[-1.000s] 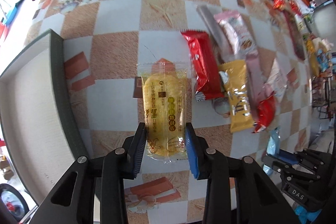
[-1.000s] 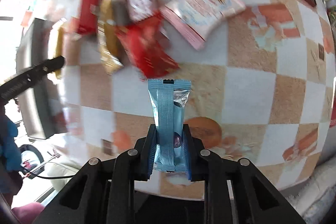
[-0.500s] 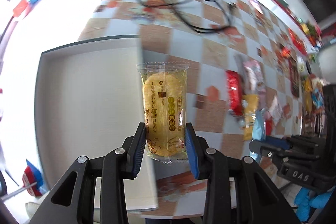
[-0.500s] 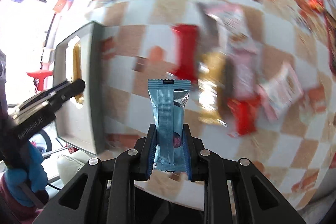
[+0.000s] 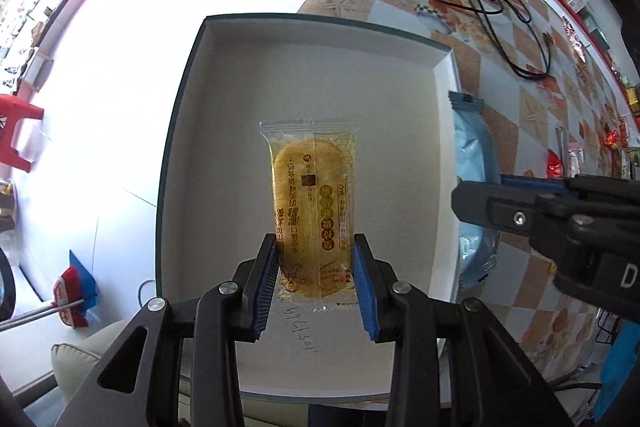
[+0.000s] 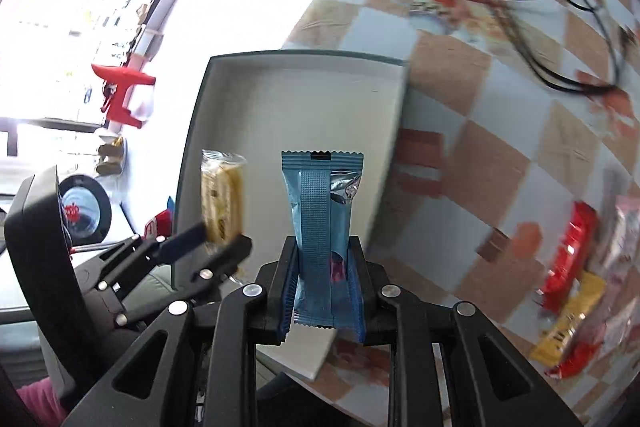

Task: Organize snacks
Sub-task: 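Carry both packets into the white tray and open both tools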

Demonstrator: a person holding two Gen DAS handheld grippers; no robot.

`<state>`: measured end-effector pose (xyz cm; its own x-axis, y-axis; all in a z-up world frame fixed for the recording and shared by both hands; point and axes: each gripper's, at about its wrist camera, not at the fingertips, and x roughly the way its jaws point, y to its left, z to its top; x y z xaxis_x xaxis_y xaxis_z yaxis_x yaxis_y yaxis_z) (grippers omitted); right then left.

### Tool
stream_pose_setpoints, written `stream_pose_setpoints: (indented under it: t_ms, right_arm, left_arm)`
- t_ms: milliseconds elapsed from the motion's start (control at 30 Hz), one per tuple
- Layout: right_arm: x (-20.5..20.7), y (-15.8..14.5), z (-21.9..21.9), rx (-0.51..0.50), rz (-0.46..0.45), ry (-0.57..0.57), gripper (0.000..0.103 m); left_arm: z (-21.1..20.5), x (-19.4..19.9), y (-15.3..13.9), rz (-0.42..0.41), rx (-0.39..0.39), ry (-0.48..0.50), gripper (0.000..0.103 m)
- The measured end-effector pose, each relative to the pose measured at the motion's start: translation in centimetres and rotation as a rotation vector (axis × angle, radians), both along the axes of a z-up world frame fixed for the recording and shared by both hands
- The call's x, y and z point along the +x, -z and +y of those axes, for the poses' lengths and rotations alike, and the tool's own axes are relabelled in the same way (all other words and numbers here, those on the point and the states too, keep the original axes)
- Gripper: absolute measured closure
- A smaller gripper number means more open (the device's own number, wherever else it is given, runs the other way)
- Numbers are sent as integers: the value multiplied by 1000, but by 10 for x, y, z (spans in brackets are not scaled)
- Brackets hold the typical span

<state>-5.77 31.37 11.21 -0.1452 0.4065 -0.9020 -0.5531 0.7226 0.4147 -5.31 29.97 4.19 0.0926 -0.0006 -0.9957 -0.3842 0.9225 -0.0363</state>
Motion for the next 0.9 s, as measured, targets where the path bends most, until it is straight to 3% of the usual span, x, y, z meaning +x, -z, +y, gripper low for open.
stream_pose_setpoints:
  t_ms: [267, 333, 400, 500, 567, 633, 700, 900]
  right_arm:
    - [4, 48, 34, -134, 29, -14, 79]
    - [11, 60, 30, -176, 36, 18, 79]
    - [18, 63, 23, -153, 68, 58, 79]
    - [19, 64, 10, -235, 23, 79, 76]
    - [20, 65, 1, -242, 16, 97, 63]
    - [20, 59, -10, -165, 43, 120, 19]
    - [18, 47, -19, -122, 3, 137, 0]
    - [24, 19, -63, -68, -77, 225, 0]
  left_arm:
    - [8, 4, 28, 49, 9, 51, 62]
    - [6, 7, 34, 66, 36, 82, 52]
    - [6, 9, 39, 83, 77, 102, 29]
    - [9, 10, 44, 96, 97, 117, 27]
    - [9, 9, 40, 84, 99, 126, 27]
    - [5, 8, 33, 57, 70, 149, 25]
    - [-2, 7, 26, 46, 92, 172, 23]
    - [-28, 11, 8, 15, 78, 217, 23]
